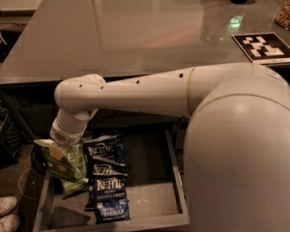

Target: Pick green jalapeno chip bag from middle drawer and place on counter

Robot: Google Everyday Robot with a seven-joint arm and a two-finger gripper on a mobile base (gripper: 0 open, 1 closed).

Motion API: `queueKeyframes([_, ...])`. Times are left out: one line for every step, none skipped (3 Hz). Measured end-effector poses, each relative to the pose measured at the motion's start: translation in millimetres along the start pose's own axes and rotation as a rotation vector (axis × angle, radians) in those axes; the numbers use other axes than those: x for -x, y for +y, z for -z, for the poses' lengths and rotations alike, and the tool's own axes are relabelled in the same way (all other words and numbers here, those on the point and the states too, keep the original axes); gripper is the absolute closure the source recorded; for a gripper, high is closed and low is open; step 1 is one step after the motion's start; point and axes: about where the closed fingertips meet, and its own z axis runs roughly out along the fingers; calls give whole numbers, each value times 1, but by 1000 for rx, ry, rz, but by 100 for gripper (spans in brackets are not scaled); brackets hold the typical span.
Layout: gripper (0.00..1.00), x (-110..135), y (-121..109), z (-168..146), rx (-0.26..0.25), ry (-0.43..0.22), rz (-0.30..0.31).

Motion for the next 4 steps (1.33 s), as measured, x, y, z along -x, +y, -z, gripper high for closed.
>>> queueKeyframes([100, 9, -1, 43, -43, -8, -25])
queueKeyframes([100, 13, -34, 119, -138, 4, -57])
queueKeyframes([100, 17, -33, 124, -146, 12, -48])
queueKeyframes([100, 32, -34, 160, -195, 15, -33])
